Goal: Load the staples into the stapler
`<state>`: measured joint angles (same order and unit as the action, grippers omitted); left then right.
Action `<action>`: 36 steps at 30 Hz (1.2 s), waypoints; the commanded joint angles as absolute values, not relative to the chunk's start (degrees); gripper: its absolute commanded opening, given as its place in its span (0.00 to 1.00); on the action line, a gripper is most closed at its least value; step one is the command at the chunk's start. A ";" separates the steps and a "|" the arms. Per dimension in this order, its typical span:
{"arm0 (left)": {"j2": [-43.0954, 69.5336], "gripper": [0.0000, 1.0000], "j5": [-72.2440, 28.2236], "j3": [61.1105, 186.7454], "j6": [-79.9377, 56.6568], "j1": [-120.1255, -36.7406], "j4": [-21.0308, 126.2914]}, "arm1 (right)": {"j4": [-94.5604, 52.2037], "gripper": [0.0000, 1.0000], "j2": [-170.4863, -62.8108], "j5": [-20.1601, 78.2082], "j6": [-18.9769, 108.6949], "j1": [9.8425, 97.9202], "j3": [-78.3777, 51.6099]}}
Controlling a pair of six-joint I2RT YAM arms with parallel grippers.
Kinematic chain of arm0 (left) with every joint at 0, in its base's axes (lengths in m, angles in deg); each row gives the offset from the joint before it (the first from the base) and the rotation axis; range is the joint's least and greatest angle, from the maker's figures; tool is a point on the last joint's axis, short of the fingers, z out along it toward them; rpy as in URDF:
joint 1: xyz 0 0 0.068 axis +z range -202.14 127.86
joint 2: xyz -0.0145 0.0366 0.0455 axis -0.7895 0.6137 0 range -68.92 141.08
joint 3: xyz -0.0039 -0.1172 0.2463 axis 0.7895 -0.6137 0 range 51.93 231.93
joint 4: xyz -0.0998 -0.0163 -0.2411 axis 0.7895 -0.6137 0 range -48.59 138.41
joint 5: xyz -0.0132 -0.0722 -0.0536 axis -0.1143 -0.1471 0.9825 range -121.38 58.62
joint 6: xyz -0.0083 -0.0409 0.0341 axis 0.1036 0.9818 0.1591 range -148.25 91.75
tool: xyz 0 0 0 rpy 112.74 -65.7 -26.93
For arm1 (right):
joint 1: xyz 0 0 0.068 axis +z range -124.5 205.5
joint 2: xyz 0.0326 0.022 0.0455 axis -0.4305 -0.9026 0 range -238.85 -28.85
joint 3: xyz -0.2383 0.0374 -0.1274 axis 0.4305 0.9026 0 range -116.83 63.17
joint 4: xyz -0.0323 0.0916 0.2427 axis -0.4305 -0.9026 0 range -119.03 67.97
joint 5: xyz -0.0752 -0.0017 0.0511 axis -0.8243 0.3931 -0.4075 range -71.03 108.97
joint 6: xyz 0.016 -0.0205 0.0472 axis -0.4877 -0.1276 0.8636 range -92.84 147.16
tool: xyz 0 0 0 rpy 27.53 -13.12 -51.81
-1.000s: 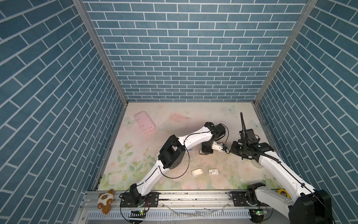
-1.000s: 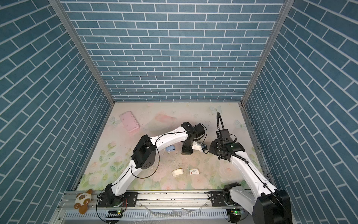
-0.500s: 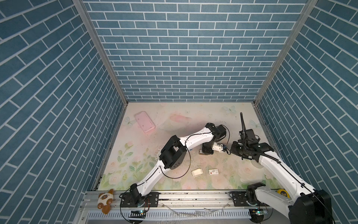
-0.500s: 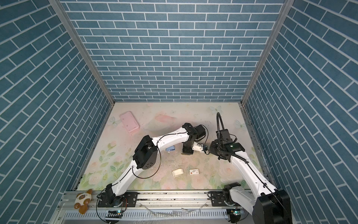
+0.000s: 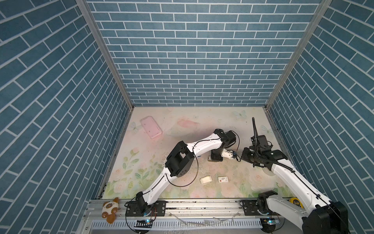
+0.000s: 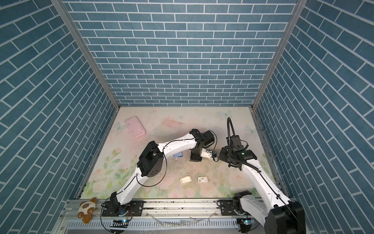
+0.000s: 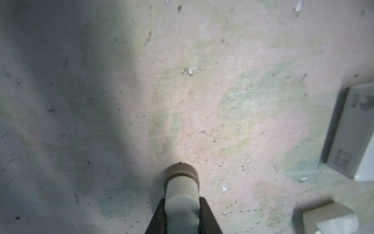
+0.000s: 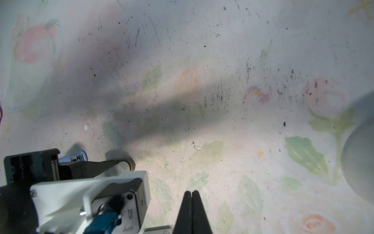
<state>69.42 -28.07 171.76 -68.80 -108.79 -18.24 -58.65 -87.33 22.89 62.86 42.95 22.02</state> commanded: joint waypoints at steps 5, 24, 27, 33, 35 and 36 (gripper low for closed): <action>75.07 0.18 -24.98 165.01 -68.82 -109.11 -24.18 | -61.40 0.04 -85.89 20.51 62.78 42.71 20.63; 68.38 0.33 -26.02 165.44 -68.06 -108.46 -25.00 | -62.37 0.08 -86.86 19.98 62.84 42.72 19.23; 67.87 0.34 -25.93 165.18 -68.06 -108.43 -24.74 | -62.37 0.09 -87.05 19.95 62.84 42.72 19.20; 67.25 0.38 -25.53 164.78 -67.75 -108.43 -24.44 | -62.11 0.09 -87.21 20.12 62.93 42.72 19.57; 67.09 0.41 -25.41 164.94 -67.80 -108.44 -24.47 | -62.11 0.09 -87.22 20.18 62.91 42.72 19.60; 66.89 0.43 -25.32 165.02 -67.80 -108.32 -24.38 | -62.11 0.09 -87.21 20.12 62.93 42.72 19.66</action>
<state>66.40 -26.12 167.26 -68.41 -108.52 -18.59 -60.70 -86.87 21.12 62.84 42.95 20.82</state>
